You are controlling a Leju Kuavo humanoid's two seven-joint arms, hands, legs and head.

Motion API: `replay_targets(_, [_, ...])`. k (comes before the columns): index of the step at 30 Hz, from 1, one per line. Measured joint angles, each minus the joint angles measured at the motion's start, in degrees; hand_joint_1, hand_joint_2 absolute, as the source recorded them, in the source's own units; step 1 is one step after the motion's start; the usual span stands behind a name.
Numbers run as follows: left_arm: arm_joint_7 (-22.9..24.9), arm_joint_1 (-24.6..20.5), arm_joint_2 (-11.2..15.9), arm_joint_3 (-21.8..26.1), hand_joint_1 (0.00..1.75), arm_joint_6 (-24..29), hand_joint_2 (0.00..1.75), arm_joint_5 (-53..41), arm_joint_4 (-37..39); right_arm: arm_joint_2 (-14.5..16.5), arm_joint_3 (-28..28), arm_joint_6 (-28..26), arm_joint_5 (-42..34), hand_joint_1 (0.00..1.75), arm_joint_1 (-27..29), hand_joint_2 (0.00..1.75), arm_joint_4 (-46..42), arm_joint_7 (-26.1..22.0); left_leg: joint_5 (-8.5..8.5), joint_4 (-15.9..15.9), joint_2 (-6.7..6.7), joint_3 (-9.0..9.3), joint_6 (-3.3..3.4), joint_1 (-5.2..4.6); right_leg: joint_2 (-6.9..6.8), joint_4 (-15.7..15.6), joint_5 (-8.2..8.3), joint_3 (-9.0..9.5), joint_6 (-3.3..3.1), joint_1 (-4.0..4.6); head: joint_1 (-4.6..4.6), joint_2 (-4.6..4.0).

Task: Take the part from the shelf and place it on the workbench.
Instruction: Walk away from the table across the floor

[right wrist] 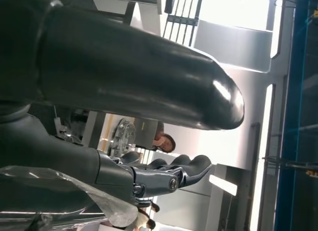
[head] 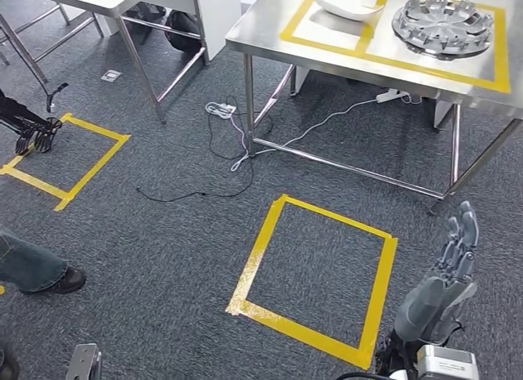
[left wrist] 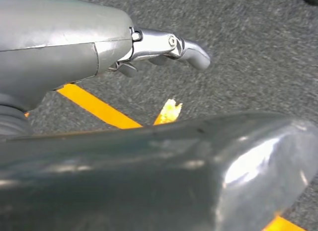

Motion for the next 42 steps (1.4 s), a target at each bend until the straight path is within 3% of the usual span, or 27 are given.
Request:
replay_targets(2, [-0.02, -0.03, 0.06, 0.05, 0.0, 0.01, 0.0, 0.0, -0.01, 0.0, 0.0, -0.07, 0.2, 0.0, -0.13, 0.0, 0.0, 0.0, 0.86, 0.35, -0.02, -0.68, -0.47, -0.11, 0.22, -3.39, -1.39, 1.47, -0.61, 0.22, 0.07, -0.01])
replay_targets(8, [-0.03, -0.04, 0.1, 0.08, 0.0, 0.02, 0.0, 0.0, -0.01, 0.0, -0.01, -0.14, 0.41, 0.0, -0.07, 0.0, 0.01, 0.02, 1.35, 0.2, -0.05, -0.81, -0.66, -0.08, 0.29, -3.35, -1.46, 0.89, -0.91, 0.34, 0.08, -0.01])
replay_targets(11, [-0.03, 0.05, 0.09, 0.11, 0.0, 0.03, 0.0, -0.01, 0.0, 0.0, -0.01, -0.23, 0.86, 0.0, 0.09, 0.0, 0.01, 0.04, 1.47, 0.2, -0.19, -0.88, -1.01, 0.08, 0.11, -3.18, -1.17, 0.67, -1.62, 0.34, 0.08, 0.0])
replay_targets(13, [-0.03, 0.2, 0.04, 0.15, 0.0, 0.15, 0.0, -0.09, 0.01, 0.0, 0.0, -0.53, 1.56, 0.0, 0.31, 0.0, 0.02, 0.4, -4.0, 8.93, -0.36, -2.58, -1.68, 0.25, -1.33, -3.09, -0.09, -0.34, -2.96, 0.49, -0.05, 0.0])
replay_targets(15, [-0.02, 0.31, -0.01, 0.18, 0.0, 0.29, 0.0, -0.18, 0.02, 0.0, 0.02, -0.79, 1.97, 0.0, 0.5, 0.0, 0.03, 0.79, -7.7, 14.57, -0.32, -1.86, -1.72, 0.27, -3.11, -2.98, 0.92, -1.14, -3.86, 0.9, -0.19, -0.01])
replay_targets(16, [-0.02, 0.33, -0.02, 0.19, 0.0, 0.32, 0.0, -0.19, 0.02, 0.0, 0.02, -0.81, 1.96, 0.0, 0.51, 0.0, 0.03, 0.84, -6.13, 11.11, 0.06, 0.61, -1.16, 0.09, -3.63, -2.93, 1.01, -1.12, -3.85, 1.06, -0.18, -0.01])
replay_targets(18, [-0.03, 0.32, 0.07, 0.2, 0.0, 0.38, 0.0, -0.21, 0.02, 0.0, 0.03, -0.85, 1.94, 0.0, 0.52, 0.0, 0.03, 0.88, -4.64, 3.99, 1.85, 5.01, 0.22, -0.67, -4.73, -2.76, 1.11, -1.44, -3.66, 1.36, -0.14, -0.01])
replay_targets(20, [-0.03, 0.39, 0.15, 0.21, 0.0, 0.44, 0.0, -0.23, 0.02, 0.0, 0.1, -0.87, 1.92, 0.0, 0.53, 0.0, 0.03, 0.91, -4.66, 1.32, 2.8, 6.14, 0.99, -1.39, -5.84, -2.67, 1.27, -1.75, -3.28, 1.37, -0.14, -0.01])
replay_targets(22, [-0.03, 0.5, 0.14, 0.23, 0.0, 0.49, 0.0, -0.24, 0.02, -0.01, 0.21, -0.89, 1.91, 0.0, 0.43, 0.0, 0.02, 0.92, -4.56, -0.18, 1.85, 6.3, 1.21, -1.37, -6.32, -2.68, 1.07, -1.81, -2.78, 1.29, -0.18, -0.01])
replay_targets(24, [-0.04, 0.42, 0.05, 0.26, 0.0, 0.51, 0.0, -0.25, 0.02, -0.02, 0.25, -0.93, 1.92, 0.0, 0.31, 0.0, 0.0, 0.91, -4.32, -2.17, 0.7, 6.84, 1.57, -0.86, -3.97, -0.41, -0.81, -3.2, -2.29, 1.2, -0.05, -0.01])
replay_targets(26, [-0.05, 0.29, -0.03, 0.28, 0.0, 0.52, 0.0, -0.25, 0.02, -0.04, 0.25, -0.99, 1.92, 0.0, 0.4, 0.0, 0.01, 0.96, -4.02, -2.76, -0.44, 6.76, 1.79, -0.57, -0.93, 6.26, -4.09, -6.53, -1.93, 0.92, 0.13, -0.01])
replay_targets(28, [-0.05, 0.29, -0.07, 0.38, 0.0, 0.52, 0.0, -0.26, 0.02, -0.14, 0.25, -1.03, 1.88, 0.0, 0.57, 0.0, 0.06, 1.03, -3.94, -2.37, -1.56, 6.37, 1.8, -0.54, -0.15, 12.62, -5.73, -9.64, -1.62, 0.74, 0.18, 0.0])
replay_targets(29, [-0.05, 0.31, -0.08, 0.45, 0.0, 0.52, 0.0, -0.27, 0.02, -0.21, 0.25, -1.06, 1.86, 0.0, 0.61, 0.0, 0.08, 1.05, -3.94, -2.08, -2.19, 6.22, 1.76, -0.51, -0.09, 13.06, -4.94, -9.98, -1.45, 0.64, 0.17, 0.0])
replay_targets(31, [-0.05, 0.3, -0.16, 0.61, 0.0, 0.52, 0.0, -0.3, 0.02, -0.33, 0.25, -1.1, 1.85, 0.0, 0.59, 0.0, 0.11, 1.08, -4.08, -1.25, -3.55, 5.89, 1.52, -0.4, 0.62, 7.89, -0.95, -7.75, -1.12, 0.28, 0.19, 0.0])
replay_targets(32, [-0.05, 0.27, -0.2, 0.65, 0.0, 0.52, 0.0, -0.33, 0.02, -0.37, 0.25, -1.12, 1.85, 0.0, 0.56, 0.0, 0.13, 1.1, -4.17, -0.76, -4.2, 5.61, 1.27, -0.4, 1.95, 4.44, 0.55, -6.16, -0.99, 0.03, 0.18, -0.01])
replay_targets(33, [-0.05, 0.19, -0.23, 0.68, 0.0, 0.53, 0.0, -0.38, 0.02, -0.39, 0.26, -1.12, 1.86, 0.0, 0.57, 0.0, 0.14, 1.12, -4.26, -0.14, -4.86, 5.13, 0.97, -0.4, 3.24, 1.63, 1.32, -4.88, -0.98, -0.22, 0.18, -0.01])
replay_targets(35, [-0.08, 0.03, -0.23, 0.72, 0.0, 0.55, 0.0, -0.49, 0.01, -0.45, 0.25, -1.13, 1.86, 0.0, 0.65, 0.0, 0.17, 1.2, -3.99, 0.63, -6.06, 3.94, 0.13, -0.31, 4.7, -0.2, 1.14, -4.1, -1.31, -0.31, 0.16, 0.0])
replay_targets(37, [-0.1, 0.11, -0.21, 0.74, 0.0, 0.55, 0.0, -0.57, 0.02, -0.49, 0.27, -1.14, 1.87, 0.0, 0.61, 0.0, 0.18, 1.23, -3.53, 0.88, -7.06, 3.05, -0.7, -0.09, 3.48, -0.29, 1.54, -4.23, -2.13, -0.28, 0.15, 0.0])
replay_targets(39, [-0.11, 0.26, -0.26, 0.76, 0.0, 0.54, 0.0, -0.63, 0.03, -0.51, 0.33, -1.14, 1.91, 0.0, 0.48, 0.0, 0.18, 1.23, -4.87, 2.85, -5.45, 1.96, -1.35, -0.09, 1.93, -0.6, 2.03, -4.26, -2.91, -0.41, -0.13, -0.01])
replay_targets(41, [-0.12, 0.14, -0.25, 0.78, 0.0, 0.55, 0.0, -0.65, 0.04, -0.52, 0.35, -1.13, 1.95, 0.0, 0.53, 0.0, 0.18, 1.24, -8.64, 9.26, -2.57, -0.76, -1.9, 0.01, 0.2, -0.74, 2.21, -4.31, -3.22, -0.36, -0.45, -0.01])
replay_targets(42, [-0.12, 0.07, -0.22, 0.78, 0.0, 0.55, 0.0, -0.65, 0.04, -0.52, 0.36, -1.12, 1.97, 0.0, 0.57, 0.0, 0.18, 1.25, -10.5, 13.24, -1.85, -2.37, -2.14, 0.16, -0.73, -0.73, 2.22, -4.4, -3.25, -0.31, -0.52, -0.01])
